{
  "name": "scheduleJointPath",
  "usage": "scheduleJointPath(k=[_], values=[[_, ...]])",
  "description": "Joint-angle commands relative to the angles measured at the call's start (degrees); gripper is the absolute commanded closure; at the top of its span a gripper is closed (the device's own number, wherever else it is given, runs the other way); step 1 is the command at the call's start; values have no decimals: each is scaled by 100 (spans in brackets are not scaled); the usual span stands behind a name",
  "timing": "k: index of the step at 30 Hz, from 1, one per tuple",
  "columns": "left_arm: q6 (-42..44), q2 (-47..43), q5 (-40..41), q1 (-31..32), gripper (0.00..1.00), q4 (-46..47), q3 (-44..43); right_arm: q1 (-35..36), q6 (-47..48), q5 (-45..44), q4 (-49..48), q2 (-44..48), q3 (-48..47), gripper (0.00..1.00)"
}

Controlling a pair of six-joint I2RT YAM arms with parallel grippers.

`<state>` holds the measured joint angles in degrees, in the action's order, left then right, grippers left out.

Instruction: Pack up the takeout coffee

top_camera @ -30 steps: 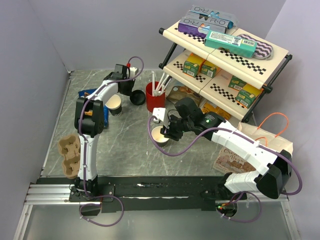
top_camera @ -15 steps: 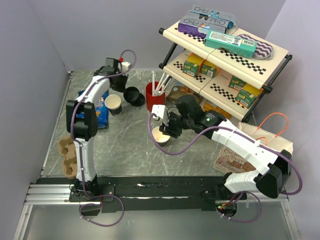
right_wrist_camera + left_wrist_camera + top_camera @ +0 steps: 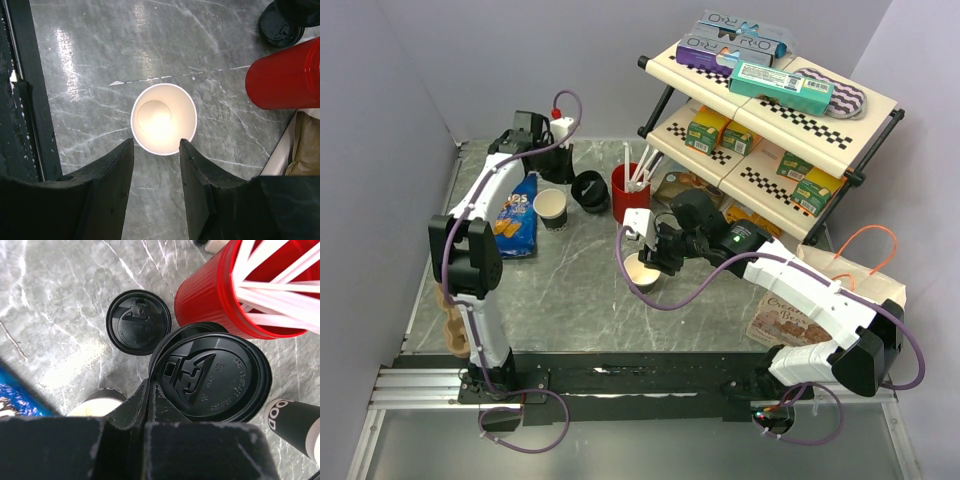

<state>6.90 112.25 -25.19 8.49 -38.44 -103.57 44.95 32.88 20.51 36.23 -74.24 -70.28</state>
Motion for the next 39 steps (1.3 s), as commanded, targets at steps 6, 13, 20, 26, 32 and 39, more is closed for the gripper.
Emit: scheduleJointPath(k=[6,13,20,26,32,39], values=[[505,52,-329,82,99,-163,-67,-48,16,-30,-98,173,-144,52],[1085,16,84,267,99,-314,601,-48,51,-4,-133,138,-100,52],[954,271,374,337,97,230,795,-39,34,14,-90,85,-109,52],[1007,737,576,355,79,275,496,-39,16,41,-81,67,-47,52],[875,580,489,355,63,521,513,-48,16,32,-98,58,-21,52],[1076,-666,-204,469,55,899,1496,-48,25,40,-142,67,14,52]])
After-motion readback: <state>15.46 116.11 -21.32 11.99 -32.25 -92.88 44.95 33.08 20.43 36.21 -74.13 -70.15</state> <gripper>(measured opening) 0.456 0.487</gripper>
